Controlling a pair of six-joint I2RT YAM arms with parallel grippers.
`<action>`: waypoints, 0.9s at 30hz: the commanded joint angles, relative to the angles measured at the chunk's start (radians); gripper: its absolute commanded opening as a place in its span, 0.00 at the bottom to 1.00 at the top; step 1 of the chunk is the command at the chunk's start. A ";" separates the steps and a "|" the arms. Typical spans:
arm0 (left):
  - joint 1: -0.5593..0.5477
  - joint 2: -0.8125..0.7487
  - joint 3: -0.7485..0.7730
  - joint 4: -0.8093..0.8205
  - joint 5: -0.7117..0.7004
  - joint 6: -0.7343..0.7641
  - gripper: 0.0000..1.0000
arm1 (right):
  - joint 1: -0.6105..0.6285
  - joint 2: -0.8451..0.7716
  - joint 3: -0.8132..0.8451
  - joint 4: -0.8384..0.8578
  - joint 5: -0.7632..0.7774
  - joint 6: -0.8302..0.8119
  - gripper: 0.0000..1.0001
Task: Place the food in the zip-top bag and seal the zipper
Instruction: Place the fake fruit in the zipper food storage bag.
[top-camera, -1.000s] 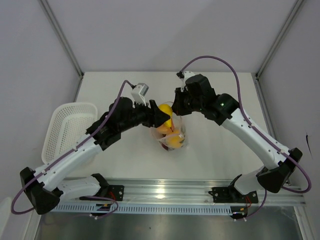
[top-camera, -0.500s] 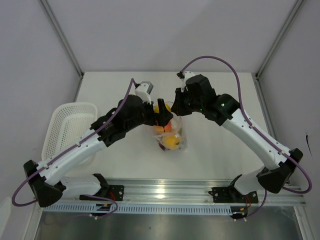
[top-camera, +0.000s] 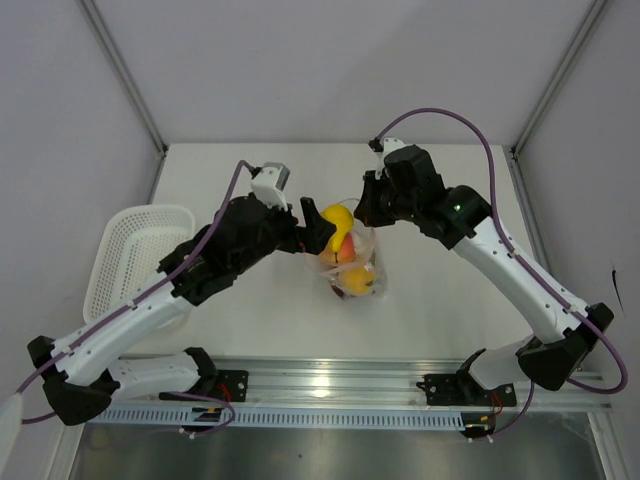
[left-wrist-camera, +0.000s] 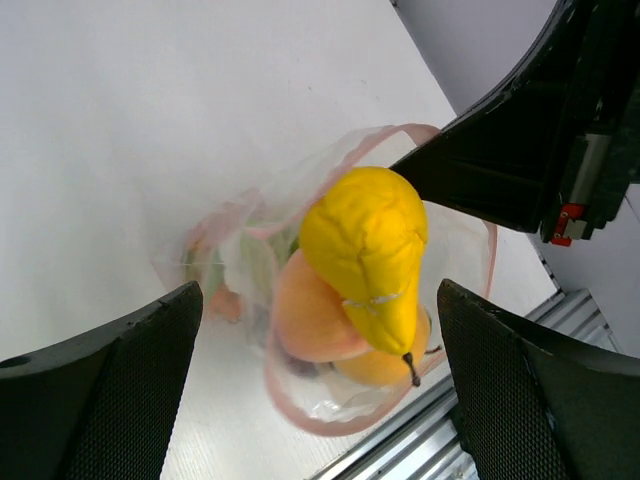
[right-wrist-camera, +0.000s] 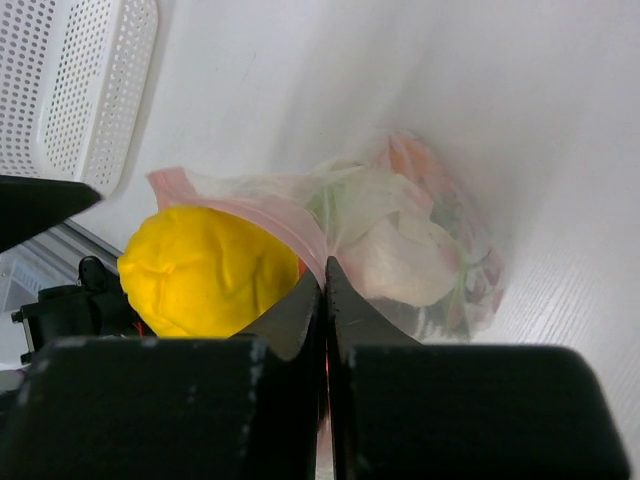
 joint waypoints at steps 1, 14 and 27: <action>-0.013 -0.102 -0.027 -0.002 -0.126 0.008 0.99 | -0.005 -0.043 0.006 0.032 0.006 0.005 0.00; -0.023 -0.115 -0.188 -0.023 -0.004 -0.117 0.83 | -0.005 -0.049 -0.014 0.050 0.004 0.010 0.00; -0.031 -0.031 -0.209 0.012 0.045 -0.164 0.63 | -0.005 -0.051 -0.014 0.055 -0.024 0.013 0.00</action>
